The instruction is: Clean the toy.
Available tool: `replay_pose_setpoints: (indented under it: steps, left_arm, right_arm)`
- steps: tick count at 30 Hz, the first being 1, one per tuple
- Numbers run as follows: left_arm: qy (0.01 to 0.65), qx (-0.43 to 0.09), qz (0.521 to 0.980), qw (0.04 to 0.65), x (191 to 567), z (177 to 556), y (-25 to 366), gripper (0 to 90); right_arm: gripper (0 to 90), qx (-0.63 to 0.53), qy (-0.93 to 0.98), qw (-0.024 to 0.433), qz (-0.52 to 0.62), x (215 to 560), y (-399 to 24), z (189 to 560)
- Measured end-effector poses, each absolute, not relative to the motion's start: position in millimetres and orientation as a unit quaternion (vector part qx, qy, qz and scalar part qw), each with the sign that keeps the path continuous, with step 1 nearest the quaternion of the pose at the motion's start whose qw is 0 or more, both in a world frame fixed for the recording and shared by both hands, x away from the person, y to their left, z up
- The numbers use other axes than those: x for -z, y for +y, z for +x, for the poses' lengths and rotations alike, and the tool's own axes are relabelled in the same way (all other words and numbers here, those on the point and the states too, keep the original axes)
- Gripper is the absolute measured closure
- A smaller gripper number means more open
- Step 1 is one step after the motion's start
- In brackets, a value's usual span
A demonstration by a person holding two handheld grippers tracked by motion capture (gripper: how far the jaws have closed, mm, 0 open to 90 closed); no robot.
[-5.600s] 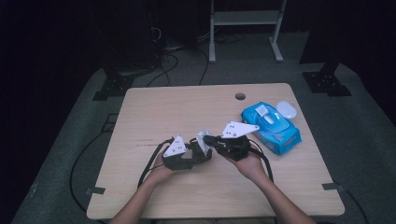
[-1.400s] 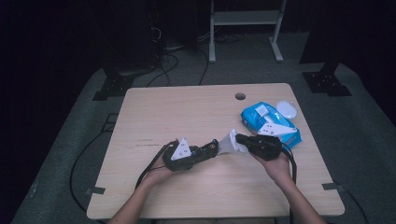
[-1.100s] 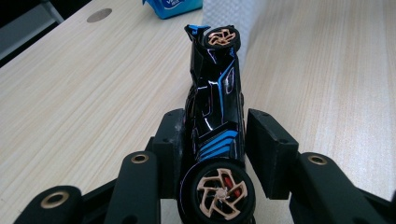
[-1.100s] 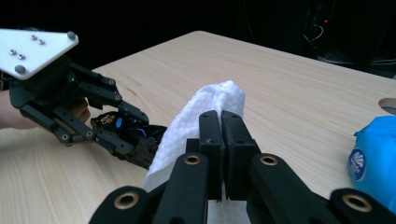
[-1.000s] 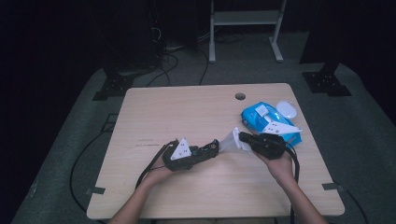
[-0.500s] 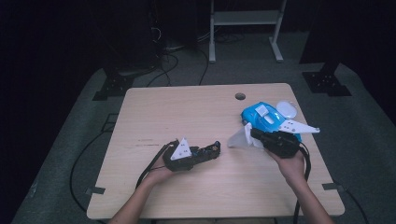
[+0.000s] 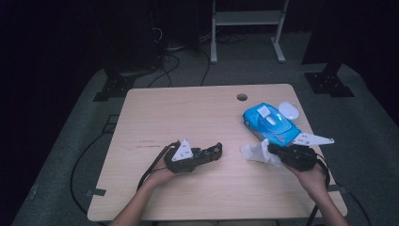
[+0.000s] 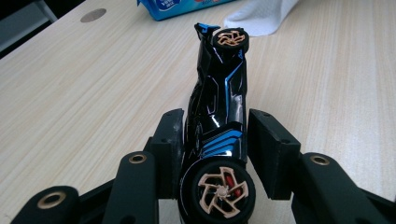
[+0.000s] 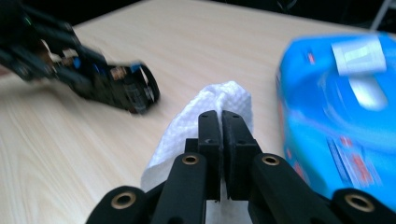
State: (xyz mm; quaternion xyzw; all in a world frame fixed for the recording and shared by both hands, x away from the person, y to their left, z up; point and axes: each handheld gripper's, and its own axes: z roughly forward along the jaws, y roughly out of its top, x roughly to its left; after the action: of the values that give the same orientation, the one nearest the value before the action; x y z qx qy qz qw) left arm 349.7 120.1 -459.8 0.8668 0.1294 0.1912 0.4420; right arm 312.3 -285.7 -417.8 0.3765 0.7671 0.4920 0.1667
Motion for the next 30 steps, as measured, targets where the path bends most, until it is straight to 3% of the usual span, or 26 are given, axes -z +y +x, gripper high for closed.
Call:
replay_pose_setpoints:
  steps: [9, 13, 30]
  left_arm:
    - [0.132, -0.18, 0.867, 0.446, 459.5, 350.3, 119.6, 52.2]
    - [0.13, -0.175, 0.866, 0.451, 457.4, 349.6, 118.3, 50.2]
    - [0.155, -0.134, 0.844, 0.495, 441.9, 357.1, 125.4, 47.4]
  right_arm:
    - [64.7, -0.495, 0.764, 0.139, 0.39, 437.2, -307.6, 303.0]
    - [60.4, -0.51, 0.756, 0.137, 0.387, 432.4, -311.0, 300.1]
    - [57.4, -0.519, 0.773, 0.127, 0.342, 420.1, -283.4, 302.4]
